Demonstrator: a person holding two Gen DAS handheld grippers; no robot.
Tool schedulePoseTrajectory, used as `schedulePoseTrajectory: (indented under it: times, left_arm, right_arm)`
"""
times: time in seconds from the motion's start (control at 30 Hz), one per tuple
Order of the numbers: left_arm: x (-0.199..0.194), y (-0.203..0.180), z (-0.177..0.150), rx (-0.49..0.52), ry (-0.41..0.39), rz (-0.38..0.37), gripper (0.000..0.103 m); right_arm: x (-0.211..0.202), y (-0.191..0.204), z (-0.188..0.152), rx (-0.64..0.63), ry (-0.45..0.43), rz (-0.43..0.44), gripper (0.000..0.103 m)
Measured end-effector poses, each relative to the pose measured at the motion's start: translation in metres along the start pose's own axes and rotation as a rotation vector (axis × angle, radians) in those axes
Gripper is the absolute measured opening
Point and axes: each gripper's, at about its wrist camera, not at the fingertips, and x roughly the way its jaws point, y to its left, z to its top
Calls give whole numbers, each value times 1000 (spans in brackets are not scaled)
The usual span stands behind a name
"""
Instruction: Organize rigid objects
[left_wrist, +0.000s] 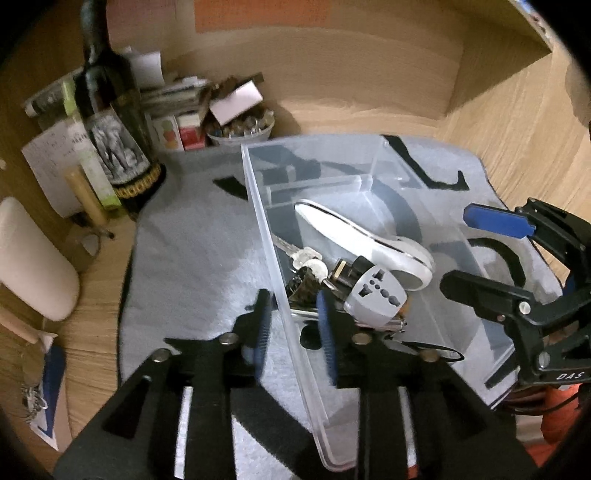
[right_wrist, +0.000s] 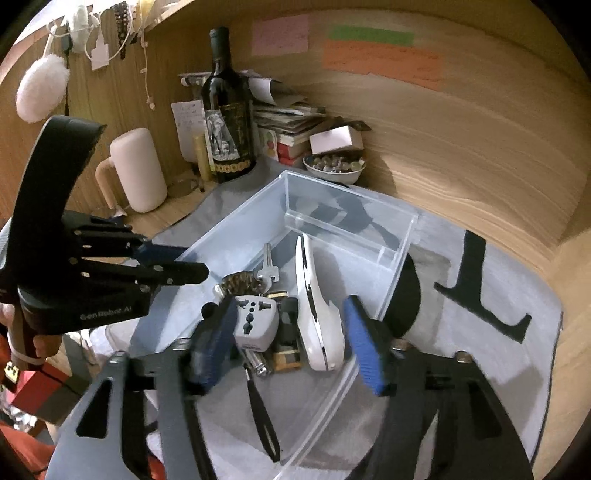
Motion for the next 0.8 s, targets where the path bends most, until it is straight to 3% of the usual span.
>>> schedulePoseTrajectory:
  times: [0.1,0.17,0.23,0.37,0.43,0.53,0.8]
  left_arm:
    - [-14,-3,-2,15,-57,20,47]
    - [-23,-5,-4,20,-97,28,60]
    - [-30,-8,-8,28,-132,25,67]
    - [-43,-14,-18,27,-197,-2,84]
    - [-48,-17,-24,23,-228,-10,86]
    - [-52,-18,-33,2,-270,-21,98]
    - [-58,-25,-54,-16,-358,-14,101]
  right_arm:
    - [-9,0,-3,12,-19,-4,66]
    - [-16,2,-6,13,-37,-24,75]
    - [-25,5,-9,20,-66,-43,82]
    - [-39,8,-15,40,-103,-68,89]
    - [-45,10,-20,52,-121,-77,94]
    - [-52,12,-29,68,-152,-98,100]
    - [-51,14,-47,101,-162,-102,102]
